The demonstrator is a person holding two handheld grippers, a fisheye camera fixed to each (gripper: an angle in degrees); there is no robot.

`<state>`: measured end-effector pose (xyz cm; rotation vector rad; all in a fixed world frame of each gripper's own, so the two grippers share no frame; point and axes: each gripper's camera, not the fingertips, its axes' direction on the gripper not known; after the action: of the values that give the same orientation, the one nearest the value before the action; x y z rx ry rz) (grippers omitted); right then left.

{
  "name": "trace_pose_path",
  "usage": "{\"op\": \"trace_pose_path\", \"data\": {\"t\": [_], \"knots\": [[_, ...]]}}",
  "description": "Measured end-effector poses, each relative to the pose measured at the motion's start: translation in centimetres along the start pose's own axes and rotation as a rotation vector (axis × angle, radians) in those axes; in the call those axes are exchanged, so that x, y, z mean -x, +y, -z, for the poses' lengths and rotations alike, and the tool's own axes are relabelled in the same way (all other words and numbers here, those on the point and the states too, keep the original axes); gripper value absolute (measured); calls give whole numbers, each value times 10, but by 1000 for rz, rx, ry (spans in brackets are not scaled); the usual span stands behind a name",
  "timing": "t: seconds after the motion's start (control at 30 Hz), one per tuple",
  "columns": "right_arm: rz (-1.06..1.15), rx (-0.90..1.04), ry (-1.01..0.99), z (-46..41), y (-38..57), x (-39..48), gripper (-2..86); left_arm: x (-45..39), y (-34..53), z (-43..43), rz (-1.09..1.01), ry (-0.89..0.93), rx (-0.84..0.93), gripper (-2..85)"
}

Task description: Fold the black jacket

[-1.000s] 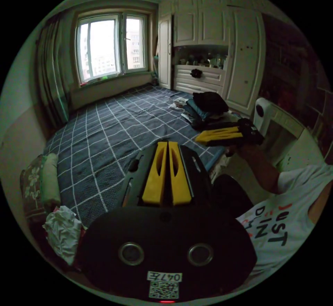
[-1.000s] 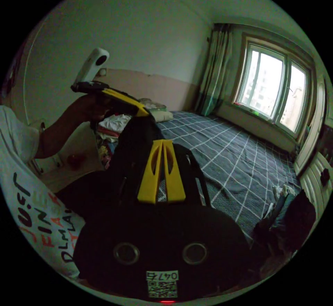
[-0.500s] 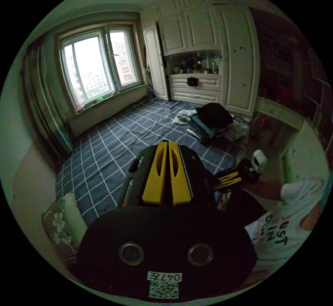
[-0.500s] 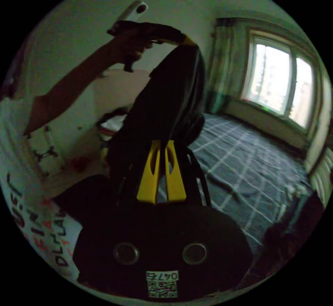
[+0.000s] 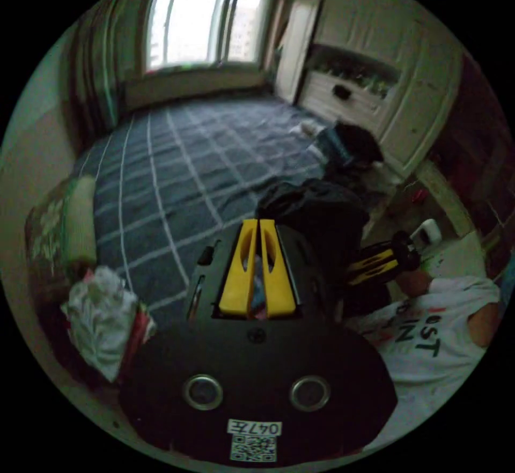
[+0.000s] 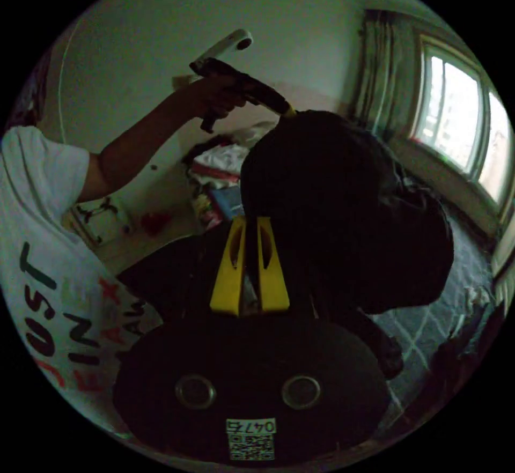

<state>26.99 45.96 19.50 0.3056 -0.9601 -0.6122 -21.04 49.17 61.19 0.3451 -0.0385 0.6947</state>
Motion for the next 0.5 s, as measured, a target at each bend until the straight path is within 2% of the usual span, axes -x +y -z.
{"op": "trace_pose_path", "data": {"t": [0.07,0.17,0.3,0.43,0.5], "knots": [[-40,63,-132,-33,12,4,19,33,46,-52,74,-94,211,-4],[-95,161,-253,-60,30,3,34,65,95,-90,170,-250,335,2],[-206,162,-159,-47,48,-20,57,95,124,-86,261,-247,254,19],[-267,150,19,-34,56,-43,80,106,118,-67,210,-352,192,41],[-300,131,46,-34,57,-52,87,106,111,-55,166,-354,106,46]]}}
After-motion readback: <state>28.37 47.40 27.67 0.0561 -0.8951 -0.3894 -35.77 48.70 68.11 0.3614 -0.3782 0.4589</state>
